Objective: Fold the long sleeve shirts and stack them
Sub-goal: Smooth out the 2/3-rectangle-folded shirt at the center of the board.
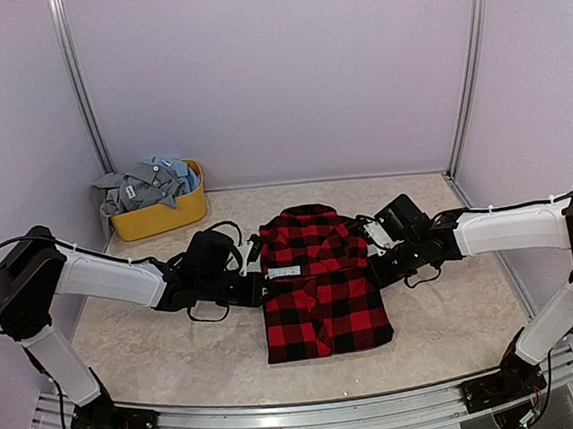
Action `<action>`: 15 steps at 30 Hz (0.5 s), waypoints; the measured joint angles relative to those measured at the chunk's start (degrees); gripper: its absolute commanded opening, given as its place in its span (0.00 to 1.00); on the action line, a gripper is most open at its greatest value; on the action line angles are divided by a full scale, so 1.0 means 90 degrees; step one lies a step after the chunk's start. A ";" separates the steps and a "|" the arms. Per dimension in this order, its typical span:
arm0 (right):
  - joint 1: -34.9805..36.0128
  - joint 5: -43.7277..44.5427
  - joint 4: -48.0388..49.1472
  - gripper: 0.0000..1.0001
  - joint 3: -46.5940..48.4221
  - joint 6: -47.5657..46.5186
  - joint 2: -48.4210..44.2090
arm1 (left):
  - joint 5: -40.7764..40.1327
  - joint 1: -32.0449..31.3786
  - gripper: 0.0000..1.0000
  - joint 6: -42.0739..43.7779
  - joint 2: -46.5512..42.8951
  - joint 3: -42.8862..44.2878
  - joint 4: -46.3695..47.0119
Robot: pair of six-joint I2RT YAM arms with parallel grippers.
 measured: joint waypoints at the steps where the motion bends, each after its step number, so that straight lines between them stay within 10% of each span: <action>1: -0.0032 -0.0007 0.0068 0.00 0.0022 -0.0029 0.0104 | -0.0027 0.0010 0.00 0.0000 0.0121 0.0015 0.0039; 5: -0.0100 -0.0051 0.0306 0.05 0.0075 -0.0151 0.0588 | -0.0092 0.0012 0.03 0.0000 0.0585 0.0070 0.0121; 15: -0.0206 0.0413 0.0333 0.40 0.0109 -0.0287 0.1134 | -0.1025 -0.0182 0.48 0.0078 0.1001 0.0240 0.0063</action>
